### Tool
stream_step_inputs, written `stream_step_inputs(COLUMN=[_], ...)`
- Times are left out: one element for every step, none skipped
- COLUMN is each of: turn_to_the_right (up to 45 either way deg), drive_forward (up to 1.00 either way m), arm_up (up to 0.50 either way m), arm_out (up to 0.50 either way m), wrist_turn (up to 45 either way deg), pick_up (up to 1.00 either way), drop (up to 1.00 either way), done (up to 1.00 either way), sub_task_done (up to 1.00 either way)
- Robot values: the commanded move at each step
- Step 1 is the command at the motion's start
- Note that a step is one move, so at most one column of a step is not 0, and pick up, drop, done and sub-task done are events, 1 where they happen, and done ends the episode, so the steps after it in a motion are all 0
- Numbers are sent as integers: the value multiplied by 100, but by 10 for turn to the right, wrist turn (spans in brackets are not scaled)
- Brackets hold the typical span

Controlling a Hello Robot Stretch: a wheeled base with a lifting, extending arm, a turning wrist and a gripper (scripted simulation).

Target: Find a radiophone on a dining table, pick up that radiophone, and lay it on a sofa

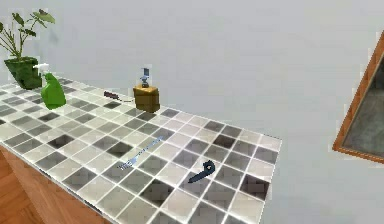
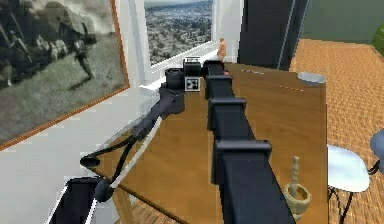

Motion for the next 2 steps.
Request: stream_step_inputs(turn_to_the_right=[0,-450], drive_forward=[0,0], arm_up=[0,0], arm_out=[-30,0], wrist_turn=[0,0], pick_up=[0,0], drop=[0,0], done=[0,0], sub_task_done=[0,0])
